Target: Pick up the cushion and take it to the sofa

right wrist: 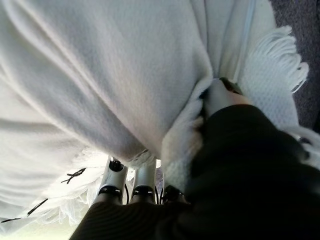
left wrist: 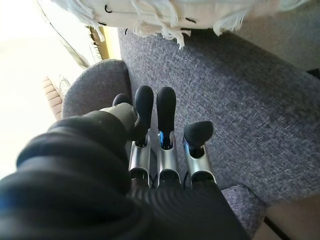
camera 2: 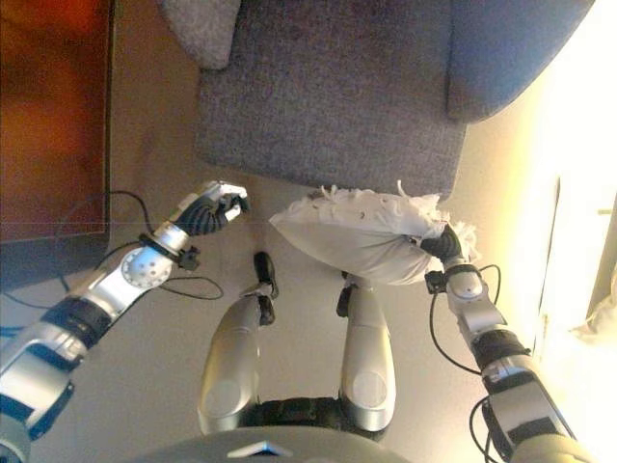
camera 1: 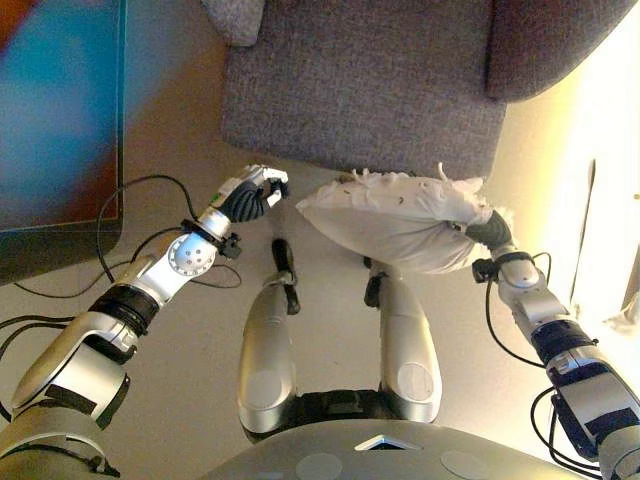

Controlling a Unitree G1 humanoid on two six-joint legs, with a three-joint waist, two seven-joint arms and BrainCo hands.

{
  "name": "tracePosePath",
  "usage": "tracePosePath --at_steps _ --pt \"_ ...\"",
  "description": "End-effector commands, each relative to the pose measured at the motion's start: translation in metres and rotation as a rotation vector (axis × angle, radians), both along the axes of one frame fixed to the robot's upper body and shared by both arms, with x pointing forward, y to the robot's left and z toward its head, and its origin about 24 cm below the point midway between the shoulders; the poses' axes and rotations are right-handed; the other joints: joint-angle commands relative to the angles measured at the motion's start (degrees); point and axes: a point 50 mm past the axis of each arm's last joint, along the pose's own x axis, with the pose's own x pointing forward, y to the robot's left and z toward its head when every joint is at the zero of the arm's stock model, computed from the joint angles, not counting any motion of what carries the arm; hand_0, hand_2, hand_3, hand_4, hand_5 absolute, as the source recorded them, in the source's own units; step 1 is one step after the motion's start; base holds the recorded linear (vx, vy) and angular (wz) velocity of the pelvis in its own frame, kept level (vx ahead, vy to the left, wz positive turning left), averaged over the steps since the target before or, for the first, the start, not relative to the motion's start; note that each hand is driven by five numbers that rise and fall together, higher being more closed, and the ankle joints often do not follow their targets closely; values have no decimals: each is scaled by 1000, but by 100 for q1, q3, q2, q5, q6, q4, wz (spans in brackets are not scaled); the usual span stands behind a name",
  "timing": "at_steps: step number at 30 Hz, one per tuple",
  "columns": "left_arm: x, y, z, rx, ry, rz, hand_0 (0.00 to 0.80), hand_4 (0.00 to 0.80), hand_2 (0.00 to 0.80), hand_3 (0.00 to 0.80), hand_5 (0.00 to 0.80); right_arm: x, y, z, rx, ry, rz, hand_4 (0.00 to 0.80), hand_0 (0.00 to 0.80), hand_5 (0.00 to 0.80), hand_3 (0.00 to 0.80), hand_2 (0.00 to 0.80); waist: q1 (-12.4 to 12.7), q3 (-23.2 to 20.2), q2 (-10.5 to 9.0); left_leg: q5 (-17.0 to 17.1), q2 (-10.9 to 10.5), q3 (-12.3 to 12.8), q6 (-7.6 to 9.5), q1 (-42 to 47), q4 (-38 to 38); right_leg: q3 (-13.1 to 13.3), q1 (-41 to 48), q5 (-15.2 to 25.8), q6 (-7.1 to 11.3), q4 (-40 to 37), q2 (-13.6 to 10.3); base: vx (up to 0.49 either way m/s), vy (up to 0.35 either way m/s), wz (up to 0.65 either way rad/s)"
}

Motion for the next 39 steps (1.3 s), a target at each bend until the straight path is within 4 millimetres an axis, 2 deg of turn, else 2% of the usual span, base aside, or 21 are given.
tracePosePath --at_steps 1,6,11,12,13,17,23,31,39 --pt "-12 -5 0 -134 8 -18 800 800 800 800 800 3 -2 44 10 -220 70 800 800 800 800 800 158 -701 15 -81 173 -105 -256 20 -239 -279 465 -805 676 298 -469 85 19 0" --pt "-35 -4 -27 -248 117 29 800 800 800 800 800 -18 24 53 61 -314 222 800 800 800 800 800 99 -1220 -9 -26 146 -50 -222 894 -866 -381 1316 -786 680 -209 -364 134 39 2" --pt "-59 -6 -60 -304 266 83 800 800 800 800 800 -32 34 74 91 -405 348 800 800 800 800 800 75 -1774 15 24 122 11 -177 1755 -1377 -400 2102 -771 690 -596 -253 204 46 -7" --pt "-63 -4 -67 -317 298 102 436 436 436 436 436 -33 35 80 93 -427 366 800 800 800 800 800 73 -1878 27 23 133 36 -175 1899 -1425 -403 2223 -779 684 -627 -238 241 46 -9" --pt "-67 -2 -72 -330 329 123 0 0 0 0 0 -35 37 85 99 -445 383 800 800 800 800 800 71 -1986 38 19 144 60 -173 2033 -1468 -406 2333 -789 677 -651 -223 200 38 -5" --pt "-79 4 -89 -374 412 184 0 0 0 0 0 -38 41 101 112 -498 447 800 800 800 800 800 78 -2299 49 -16 147 157 -144 2526 -1706 -492 2777 -833 677 -799 -200 146 32 0" --pt "-85 10 -99 -402 459 236 0 0 0 0 0 -42 44 129 173 -592 517 800 800 800 800 800 95 -2524 32 -51 151 214 -128 2939 -1944 -632 3216 -856 677 -983 -172 53 5 6" --pt "-92 19 -112 -429 530 301 0 0 0 0 0 -45 45 163 176 -712 599 800 800 800 800 800 134 -2678 14 -95 174 255 -134 3126 -1974 -735 3445 -860 675 -1048 -176 3 3 0" --pt "-103 30 -127 -408 614 369 0 0 0 0 0 -47 40 186 145 -796 601 800 800 800 800 800 179 -2736 -6 -112 153 233 -129 3161 -1974 -771 3509 -871 677 -1027 -171 -5 -1 0"
